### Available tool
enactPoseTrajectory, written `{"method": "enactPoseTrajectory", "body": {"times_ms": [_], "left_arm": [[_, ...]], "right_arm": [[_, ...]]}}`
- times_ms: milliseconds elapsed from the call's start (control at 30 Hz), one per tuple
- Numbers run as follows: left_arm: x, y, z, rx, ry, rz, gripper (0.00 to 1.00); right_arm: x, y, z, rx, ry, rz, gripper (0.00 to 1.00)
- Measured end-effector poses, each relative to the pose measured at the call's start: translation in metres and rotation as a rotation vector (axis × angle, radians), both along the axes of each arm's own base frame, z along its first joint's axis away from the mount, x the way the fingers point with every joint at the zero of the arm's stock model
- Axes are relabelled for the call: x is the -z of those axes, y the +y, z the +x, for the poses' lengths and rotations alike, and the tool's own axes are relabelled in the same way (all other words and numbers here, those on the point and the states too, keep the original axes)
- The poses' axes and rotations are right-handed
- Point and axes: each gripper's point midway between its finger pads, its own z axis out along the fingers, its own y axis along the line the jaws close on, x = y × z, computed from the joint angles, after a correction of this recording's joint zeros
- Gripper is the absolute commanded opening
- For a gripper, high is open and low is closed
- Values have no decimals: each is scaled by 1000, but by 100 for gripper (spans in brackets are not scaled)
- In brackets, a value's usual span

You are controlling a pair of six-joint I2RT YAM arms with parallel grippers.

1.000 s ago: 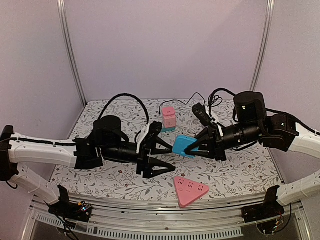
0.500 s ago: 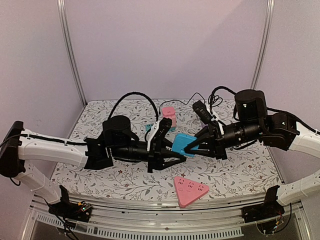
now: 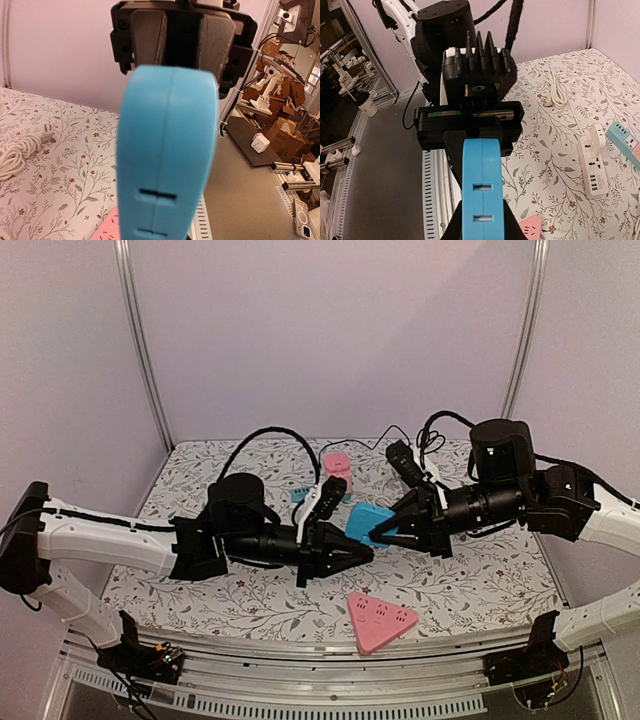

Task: Insert the plug
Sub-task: Adjust the plug.

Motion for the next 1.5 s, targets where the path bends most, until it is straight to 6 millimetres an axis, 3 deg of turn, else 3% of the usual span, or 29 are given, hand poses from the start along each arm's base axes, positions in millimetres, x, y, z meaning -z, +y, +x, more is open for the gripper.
{"method": "enactPoseTrajectory", "body": {"times_ms": [333, 533, 733, 1067, 1300, 1500], "left_arm": [[-14, 11, -7, -15, -33, -32, 3], [-17, 13, -10, -8, -44, -37, 37], [-16, 15, -14, 6, -55, -35, 41], [-16, 18, -11, -27, -61, -22, 73], [-4, 4, -2, -49, -5, 4, 75], [-4, 2, 4, -75, 6, -7, 57]], "right_arm": [[-13, 5, -4, -16, -36, 30, 0], [-11, 0, 0, 6, -42, 10, 0], [1, -7, 5, 39, -31, -44, 0], [4, -9, 5, 42, -29, -61, 0], [2, -7, -3, -1, -10, -47, 0], [-2, -5, -10, -44, 4, -28, 0]]}}
